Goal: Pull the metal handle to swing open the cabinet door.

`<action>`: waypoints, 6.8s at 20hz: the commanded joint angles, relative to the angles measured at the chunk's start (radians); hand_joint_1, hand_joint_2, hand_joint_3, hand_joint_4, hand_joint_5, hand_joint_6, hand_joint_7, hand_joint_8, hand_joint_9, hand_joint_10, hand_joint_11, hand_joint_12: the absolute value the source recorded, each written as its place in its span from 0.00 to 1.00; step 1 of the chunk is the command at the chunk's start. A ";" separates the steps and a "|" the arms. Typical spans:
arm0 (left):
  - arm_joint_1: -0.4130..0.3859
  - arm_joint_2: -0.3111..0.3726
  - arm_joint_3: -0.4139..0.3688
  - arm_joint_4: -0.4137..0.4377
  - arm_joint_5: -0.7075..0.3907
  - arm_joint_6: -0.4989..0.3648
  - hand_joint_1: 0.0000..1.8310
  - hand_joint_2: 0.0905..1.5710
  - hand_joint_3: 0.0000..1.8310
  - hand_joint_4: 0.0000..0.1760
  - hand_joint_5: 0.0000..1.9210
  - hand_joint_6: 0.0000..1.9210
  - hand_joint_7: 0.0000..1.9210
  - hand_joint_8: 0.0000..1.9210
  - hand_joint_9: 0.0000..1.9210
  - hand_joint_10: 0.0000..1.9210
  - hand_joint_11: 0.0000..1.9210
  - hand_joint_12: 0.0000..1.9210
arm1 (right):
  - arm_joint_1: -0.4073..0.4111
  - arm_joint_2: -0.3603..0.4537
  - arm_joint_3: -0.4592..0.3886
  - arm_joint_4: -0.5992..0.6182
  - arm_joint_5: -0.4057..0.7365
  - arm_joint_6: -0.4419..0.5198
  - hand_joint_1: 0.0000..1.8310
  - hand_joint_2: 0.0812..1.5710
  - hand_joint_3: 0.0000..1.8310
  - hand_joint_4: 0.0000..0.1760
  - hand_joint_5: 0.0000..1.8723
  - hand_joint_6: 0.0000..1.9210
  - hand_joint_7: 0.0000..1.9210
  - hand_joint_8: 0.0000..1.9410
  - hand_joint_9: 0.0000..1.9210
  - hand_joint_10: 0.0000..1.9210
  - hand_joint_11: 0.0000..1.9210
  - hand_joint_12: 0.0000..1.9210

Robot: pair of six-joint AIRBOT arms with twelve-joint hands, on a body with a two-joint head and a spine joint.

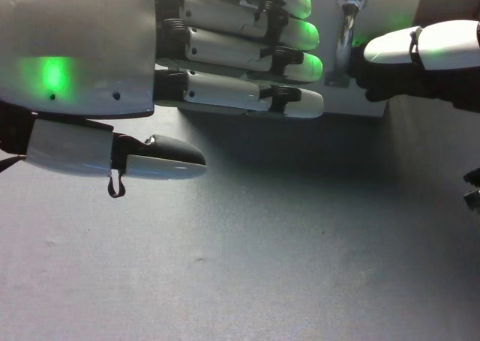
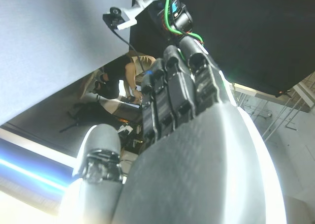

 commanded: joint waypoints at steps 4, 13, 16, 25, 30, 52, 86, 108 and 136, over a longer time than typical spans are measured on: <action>-0.011 0.008 0.001 -0.099 -0.025 0.008 0.00 1.00 0.03 0.00 0.15 0.00 0.16 0.00 0.15 0.00 0.00 0.34 | -0.013 0.008 -0.022 0.016 0.135 0.005 0.00 1.00 0.04 0.00 0.12 0.00 0.11 0.00 0.10 0.00 0.00 0.31; -0.011 0.008 0.001 -0.099 -0.025 0.008 0.00 1.00 0.03 0.00 0.16 0.00 0.16 0.00 0.15 0.00 0.00 0.35 | -0.030 0.060 -0.075 0.016 0.146 -0.025 0.00 1.00 0.04 0.00 0.12 0.00 0.12 0.00 0.11 0.00 0.00 0.32; -0.011 0.008 0.001 -0.099 -0.025 0.008 0.00 1.00 0.03 0.00 0.16 0.00 0.16 0.00 0.15 0.00 0.00 0.36 | -0.041 0.084 -0.089 0.016 0.158 -0.025 0.00 1.00 0.04 0.00 0.12 0.00 0.12 0.00 0.11 0.00 0.00 0.34; -0.011 0.008 0.001 -0.099 -0.025 0.008 0.00 1.00 0.03 0.00 0.16 0.00 0.16 0.00 0.15 0.00 0.00 0.36 | -0.077 0.124 -0.097 0.016 0.216 -0.026 0.00 1.00 0.04 0.00 0.12 0.00 0.11 0.00 0.10 0.00 0.00 0.31; -0.011 0.008 0.001 -0.099 -0.025 0.008 0.00 1.00 0.03 0.00 0.15 0.00 0.16 0.00 0.15 0.00 0.00 0.35 | -0.095 0.137 -0.077 0.016 0.266 -0.033 0.00 1.00 0.04 0.00 0.13 0.00 0.13 0.00 0.11 0.00 0.00 0.33; -0.011 0.008 0.001 -0.099 -0.025 0.008 0.00 1.00 0.03 0.00 0.16 0.00 0.17 0.00 0.16 0.00 0.00 0.38 | -0.135 0.195 0.054 -0.004 0.406 -0.075 0.00 1.00 0.04 0.00 0.12 0.00 0.11 0.00 0.10 0.00 0.00 0.29; -0.011 0.008 0.001 -0.099 -0.025 0.008 0.00 1.00 0.04 0.00 0.16 0.00 0.17 0.00 0.16 0.00 0.00 0.39 | -0.135 0.072 0.123 0.058 0.423 -0.076 0.00 1.00 0.04 0.00 0.13 0.00 0.13 0.00 0.12 0.00 0.00 0.32; -0.011 0.008 0.001 -0.099 -0.025 0.008 0.00 1.00 0.04 0.00 0.15 0.00 0.16 0.00 0.16 0.00 0.00 0.38 | -0.145 0.074 -0.029 -0.060 0.439 -0.076 0.00 1.00 0.04 0.00 0.13 0.00 0.13 0.00 0.12 0.00 0.00 0.34; -0.011 0.008 0.001 -0.099 -0.025 0.008 0.00 1.00 0.04 0.00 0.17 0.00 0.17 0.00 0.17 0.00 0.00 0.40 | -0.034 0.032 -0.211 -0.397 0.411 -0.075 0.00 1.00 0.05 0.00 0.14 0.00 0.14 0.00 0.12 0.00 0.00 0.33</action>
